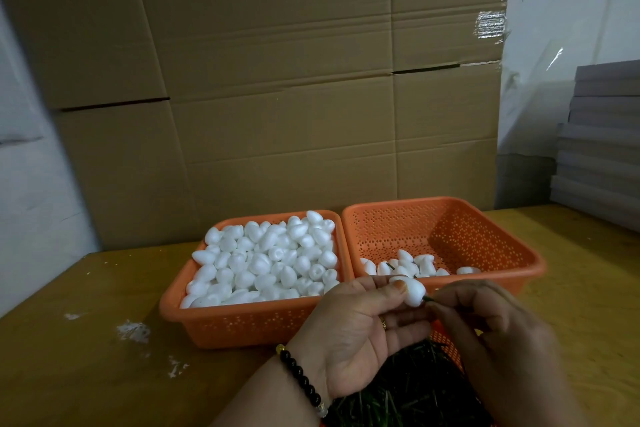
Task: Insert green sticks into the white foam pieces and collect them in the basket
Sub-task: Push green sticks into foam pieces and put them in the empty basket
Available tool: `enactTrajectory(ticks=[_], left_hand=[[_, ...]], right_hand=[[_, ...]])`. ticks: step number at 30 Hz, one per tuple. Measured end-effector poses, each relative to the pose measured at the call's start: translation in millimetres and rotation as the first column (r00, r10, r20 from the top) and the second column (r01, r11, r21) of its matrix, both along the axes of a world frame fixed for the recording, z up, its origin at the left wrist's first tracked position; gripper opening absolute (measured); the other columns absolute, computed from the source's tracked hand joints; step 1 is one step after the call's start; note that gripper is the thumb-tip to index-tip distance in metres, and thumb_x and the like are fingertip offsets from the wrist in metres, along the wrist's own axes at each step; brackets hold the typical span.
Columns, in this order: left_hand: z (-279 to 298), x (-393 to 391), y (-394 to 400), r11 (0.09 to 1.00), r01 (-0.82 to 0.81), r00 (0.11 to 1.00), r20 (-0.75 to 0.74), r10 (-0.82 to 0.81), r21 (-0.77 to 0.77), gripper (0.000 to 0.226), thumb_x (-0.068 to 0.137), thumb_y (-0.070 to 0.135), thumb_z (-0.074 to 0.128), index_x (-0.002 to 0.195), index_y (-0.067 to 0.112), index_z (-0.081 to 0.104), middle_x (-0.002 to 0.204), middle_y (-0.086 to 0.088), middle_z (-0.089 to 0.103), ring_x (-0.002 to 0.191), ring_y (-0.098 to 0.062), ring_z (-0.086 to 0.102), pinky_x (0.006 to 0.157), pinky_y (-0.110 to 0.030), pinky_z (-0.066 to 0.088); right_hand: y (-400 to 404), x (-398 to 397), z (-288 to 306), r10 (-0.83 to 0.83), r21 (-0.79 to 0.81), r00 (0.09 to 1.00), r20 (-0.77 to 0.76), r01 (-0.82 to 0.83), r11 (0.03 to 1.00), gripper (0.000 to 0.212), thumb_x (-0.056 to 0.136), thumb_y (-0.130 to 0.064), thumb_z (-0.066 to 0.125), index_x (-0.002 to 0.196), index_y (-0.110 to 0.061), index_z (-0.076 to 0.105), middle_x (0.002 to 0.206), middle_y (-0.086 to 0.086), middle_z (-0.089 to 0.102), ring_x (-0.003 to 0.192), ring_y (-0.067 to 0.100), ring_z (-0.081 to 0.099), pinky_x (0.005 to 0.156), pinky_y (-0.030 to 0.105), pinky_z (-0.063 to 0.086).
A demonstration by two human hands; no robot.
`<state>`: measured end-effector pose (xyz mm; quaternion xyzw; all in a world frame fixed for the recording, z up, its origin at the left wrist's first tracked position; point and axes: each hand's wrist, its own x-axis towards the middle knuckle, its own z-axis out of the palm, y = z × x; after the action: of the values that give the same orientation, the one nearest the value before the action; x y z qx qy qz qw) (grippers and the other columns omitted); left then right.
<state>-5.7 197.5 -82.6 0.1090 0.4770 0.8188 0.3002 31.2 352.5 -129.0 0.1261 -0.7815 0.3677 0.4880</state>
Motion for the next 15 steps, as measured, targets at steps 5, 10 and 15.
enactTrajectory(ticks=[5,10,15], left_hand=[[-1.6,-0.1,-0.5,1.0,-0.003,1.0,-0.011,0.003,-0.011,0.035,0.074,0.008,0.064,0.107,-0.005,0.062,0.097,-0.017,0.07,0.085,-0.024,0.07,0.075,-0.036,0.058],[-2.4,-1.3,-1.3,1.0,-0.018,1.0,-0.007,0.018,-0.021,0.031,0.081,0.004,0.062,0.111,-0.005,0.061,0.1,-0.019,0.069,0.089,-0.027,0.069,0.077,-0.038,0.058],[-2.9,-1.5,-1.2,1.0,-0.024,1.0,0.003,0.024,-0.009,0.029,0.084,0.002,0.06,0.112,-0.005,0.06,0.1,-0.02,0.07,0.088,-0.027,0.07,0.076,-0.038,0.058]], right_hand=[[-1.0,0.3,1.3,-0.004,0.019,1.0,0.022,0.004,1.0,0.013,0.073,-0.018,0.068,0.081,-0.028,0.064,0.085,-0.02,0.062,0.076,-0.008,0.06,0.068,0.002,0.043],[-1.8,0.8,2.0,-0.011,0.04,0.999,0.039,0.009,0.999,0.01,0.073,-0.017,0.068,0.079,-0.025,0.065,0.085,-0.019,0.06,0.077,-0.008,0.058,0.068,0.001,0.04],[-1.8,1.2,2.5,-0.005,0.045,0.999,0.052,0.002,0.999,0.01,0.073,-0.017,0.068,0.079,-0.024,0.066,0.084,-0.018,0.061,0.079,-0.008,0.058,0.069,0.001,0.04]])
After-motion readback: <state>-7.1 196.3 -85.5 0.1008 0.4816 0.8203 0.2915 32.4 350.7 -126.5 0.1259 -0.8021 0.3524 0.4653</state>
